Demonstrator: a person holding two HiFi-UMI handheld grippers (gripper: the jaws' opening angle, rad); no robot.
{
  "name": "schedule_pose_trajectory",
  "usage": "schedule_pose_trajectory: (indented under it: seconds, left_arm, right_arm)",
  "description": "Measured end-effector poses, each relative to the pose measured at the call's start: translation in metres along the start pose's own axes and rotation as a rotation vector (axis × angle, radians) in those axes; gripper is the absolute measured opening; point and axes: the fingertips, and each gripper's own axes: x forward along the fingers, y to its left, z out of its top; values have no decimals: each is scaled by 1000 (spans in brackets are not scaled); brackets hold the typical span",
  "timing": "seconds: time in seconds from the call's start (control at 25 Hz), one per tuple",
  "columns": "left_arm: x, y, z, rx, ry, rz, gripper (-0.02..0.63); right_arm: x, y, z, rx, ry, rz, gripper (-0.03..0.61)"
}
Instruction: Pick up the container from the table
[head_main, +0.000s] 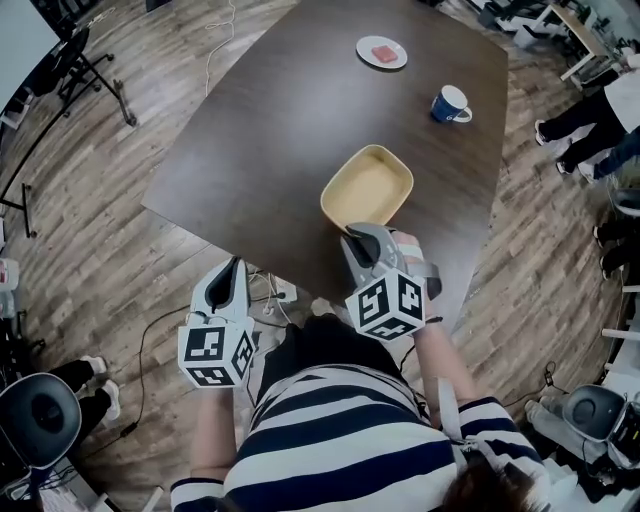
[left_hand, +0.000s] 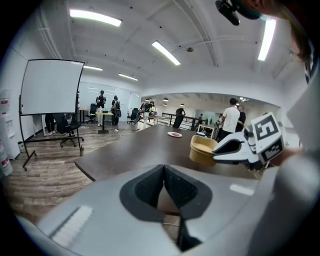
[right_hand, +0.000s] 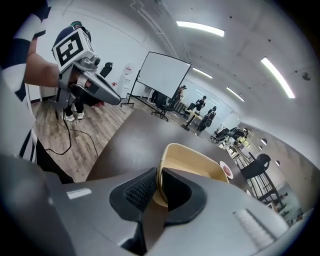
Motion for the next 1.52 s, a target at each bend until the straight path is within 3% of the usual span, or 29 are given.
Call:
schedule_pose_trajectory:
  seconds: [0.76,1.52]
  left_arm:
    - [-34,-3,-10,-10,-24,-37,0]
    - [-26,-8,-12,-14,-10,-55,0]
  right_arm:
    - [-58,37,-8,76,32,-31,35]
    - [-60,37,-14,89,45,-19,34]
